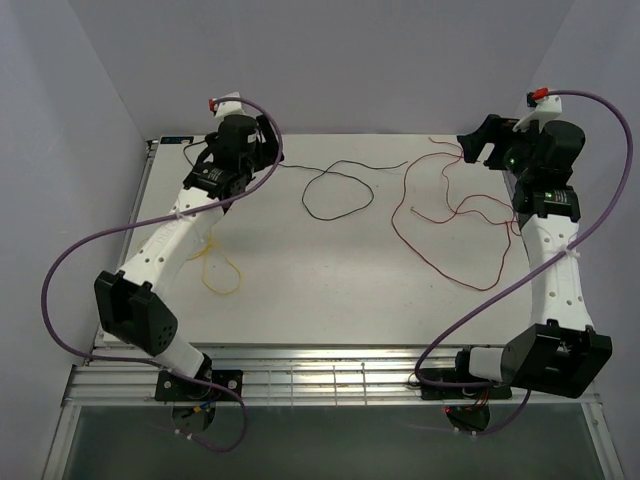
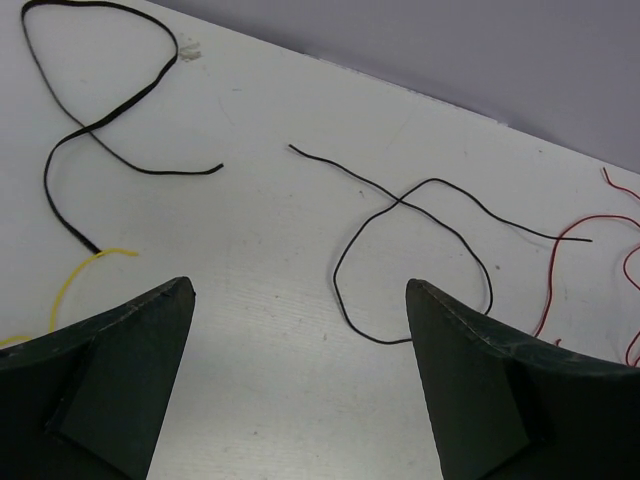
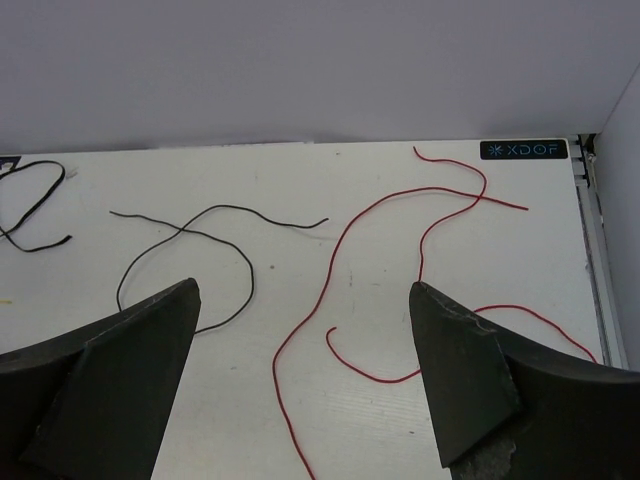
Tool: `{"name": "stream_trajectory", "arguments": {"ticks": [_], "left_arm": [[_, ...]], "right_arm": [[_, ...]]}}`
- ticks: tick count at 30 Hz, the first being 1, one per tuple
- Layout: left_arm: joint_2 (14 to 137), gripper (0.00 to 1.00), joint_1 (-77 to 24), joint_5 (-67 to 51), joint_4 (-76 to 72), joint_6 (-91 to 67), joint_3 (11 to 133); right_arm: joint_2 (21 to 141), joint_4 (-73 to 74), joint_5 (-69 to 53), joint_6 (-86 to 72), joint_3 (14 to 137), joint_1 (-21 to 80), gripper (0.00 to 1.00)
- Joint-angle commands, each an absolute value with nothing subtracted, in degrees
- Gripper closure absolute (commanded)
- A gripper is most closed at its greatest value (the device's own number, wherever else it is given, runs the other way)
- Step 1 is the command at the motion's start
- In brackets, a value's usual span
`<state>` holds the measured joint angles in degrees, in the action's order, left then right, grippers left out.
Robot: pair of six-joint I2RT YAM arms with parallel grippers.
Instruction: Untangle the cables
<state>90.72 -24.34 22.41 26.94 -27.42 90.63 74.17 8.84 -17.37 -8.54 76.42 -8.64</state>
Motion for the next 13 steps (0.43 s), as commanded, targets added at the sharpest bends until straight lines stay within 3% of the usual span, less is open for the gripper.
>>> {"name": "stream_trajectory", "arguments": {"ticks": [1, 13], "left_arm": [[84.74, 0.02, -24.17, 28.73, 28.04, -27.51, 86.14], [75.85, 0.02, -24.17, 28.48, 28.30, -31.20, 79.19]], "right_arm": [[73.13, 10.53, -15.92, -10.90, 73.92, -8.70, 0.10], [67.68, 14.50, -6.78, -12.13, 72.33, -8.70, 0.10]]}}
